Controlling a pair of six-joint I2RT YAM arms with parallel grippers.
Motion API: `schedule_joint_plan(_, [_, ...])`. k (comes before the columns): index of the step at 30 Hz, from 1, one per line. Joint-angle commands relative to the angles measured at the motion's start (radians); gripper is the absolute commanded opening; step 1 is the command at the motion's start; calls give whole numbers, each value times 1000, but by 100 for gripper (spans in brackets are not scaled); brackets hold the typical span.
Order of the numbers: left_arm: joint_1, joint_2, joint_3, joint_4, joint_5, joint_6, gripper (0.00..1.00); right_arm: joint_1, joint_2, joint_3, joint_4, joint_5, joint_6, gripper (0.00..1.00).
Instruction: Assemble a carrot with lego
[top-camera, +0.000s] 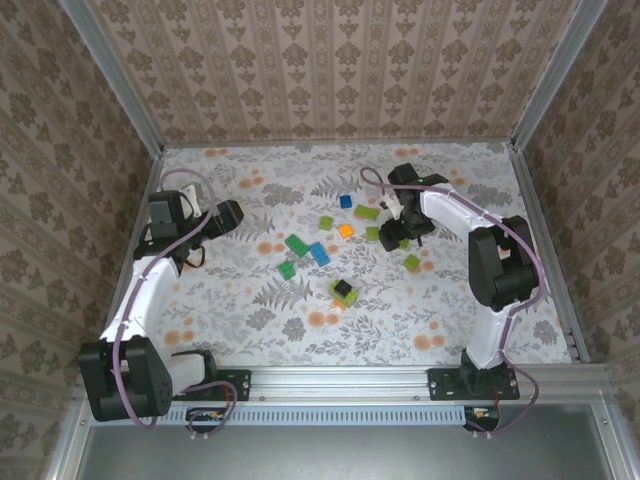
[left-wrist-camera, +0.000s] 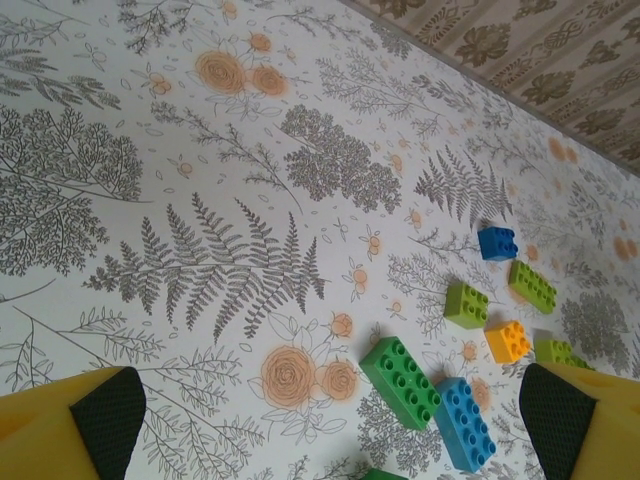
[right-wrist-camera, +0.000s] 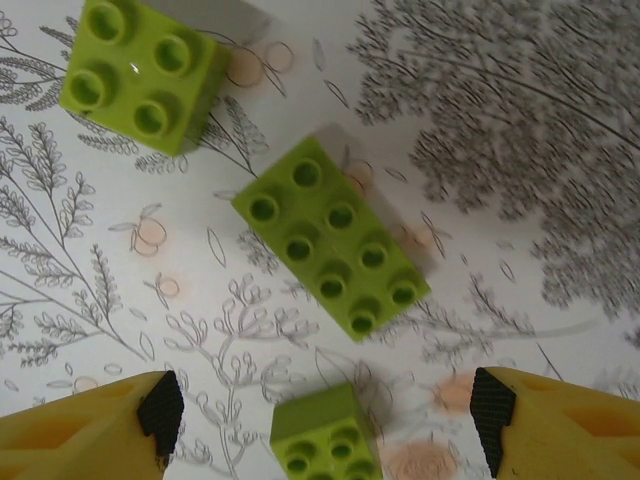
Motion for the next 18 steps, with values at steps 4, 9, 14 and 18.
schedule_joint_plan(4, [-11,4,41,-4,-15,29,100,-2,62,88,-15,-29,-101,79])
schedule_joint_plan(9, [-11,8,43,-7,-18,31,100,-9,113,120,-37,-40,-132,79])
schedule_joint_plan(14, [-11,14,47,-9,-18,32,100,-20,162,135,-33,-54,-148,79])
schedule_joint_plan(18, [-11,22,51,-10,-19,34,100,-22,181,140,-24,-53,-148,78])
